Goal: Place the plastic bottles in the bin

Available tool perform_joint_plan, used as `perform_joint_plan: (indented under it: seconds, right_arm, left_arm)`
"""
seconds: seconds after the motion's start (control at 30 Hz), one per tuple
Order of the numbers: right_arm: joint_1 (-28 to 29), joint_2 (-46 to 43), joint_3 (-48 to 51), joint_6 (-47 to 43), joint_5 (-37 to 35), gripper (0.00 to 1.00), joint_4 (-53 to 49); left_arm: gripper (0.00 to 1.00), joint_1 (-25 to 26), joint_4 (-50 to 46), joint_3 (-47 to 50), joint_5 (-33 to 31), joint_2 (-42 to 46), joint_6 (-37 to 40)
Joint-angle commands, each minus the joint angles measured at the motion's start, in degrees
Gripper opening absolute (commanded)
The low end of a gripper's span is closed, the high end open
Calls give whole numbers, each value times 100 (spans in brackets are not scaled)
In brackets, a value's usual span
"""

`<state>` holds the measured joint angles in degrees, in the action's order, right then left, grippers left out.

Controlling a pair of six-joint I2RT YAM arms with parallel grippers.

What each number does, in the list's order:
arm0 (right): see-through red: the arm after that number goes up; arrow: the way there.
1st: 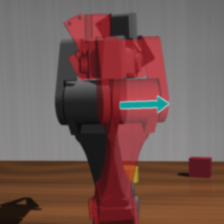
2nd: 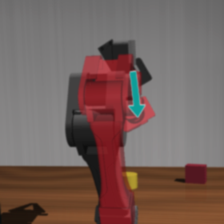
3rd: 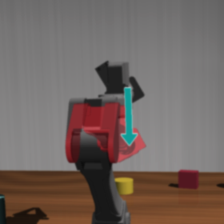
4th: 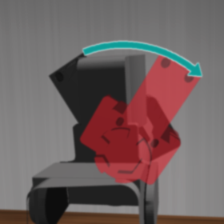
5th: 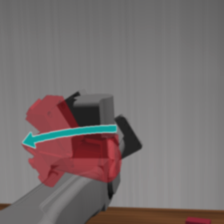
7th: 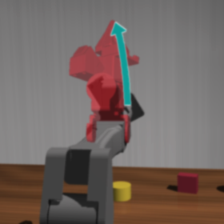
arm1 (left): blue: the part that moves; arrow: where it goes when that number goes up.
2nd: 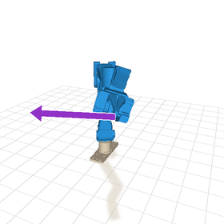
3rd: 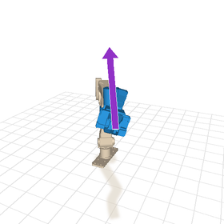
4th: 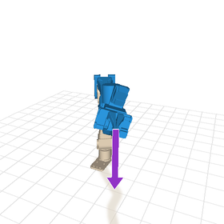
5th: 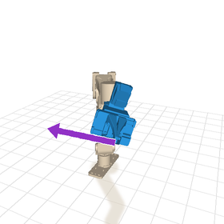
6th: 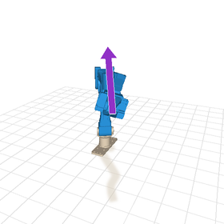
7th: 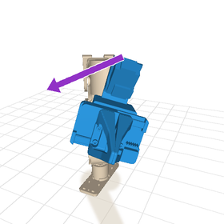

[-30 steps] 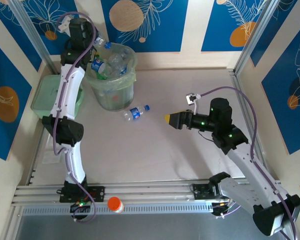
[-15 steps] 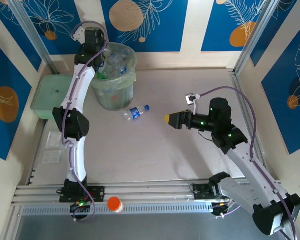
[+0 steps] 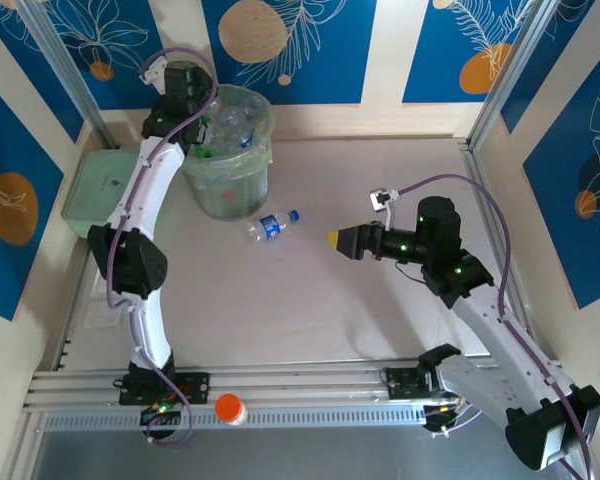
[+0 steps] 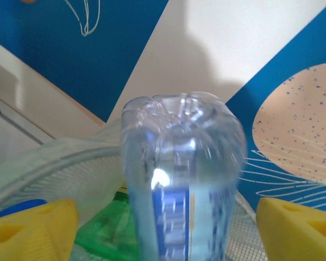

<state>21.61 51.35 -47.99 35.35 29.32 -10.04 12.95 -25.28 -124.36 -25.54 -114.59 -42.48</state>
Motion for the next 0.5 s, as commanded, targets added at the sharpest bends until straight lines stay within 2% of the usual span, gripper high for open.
perform_joint_plan:
  seconds: [0.0, 0.1, 0.2, 0.27, 0.37, 0.47]
  right_arm:
    - [-3, 24, 69, -80, 59, 95, 72]
    - [4, 6, 78, -77, 63, 95, 41]
    - [1, -5, 81, -83, 31, 95, 29]
    - [11, 8, 96, -78, 23, 95, 28]
    - [19, 62, 114, -64, 38, 95, 64]
    - [48, 127, 53, -90, 32, 95, -22]
  left_arm:
    - [88, 23, 227, 53, 81, 483, 411]
    - [87, 24, 198, 70, -17, 602, 666]
    - [79, -15, 269, 37, -209, 582, 906]
    - [73, -112, 232, -186, -91, 400, 914]
    - [70, -267, -65, -1021, 94, -194, 847]
    - [70, -436, -409, -2142, 678, -1004, 755]
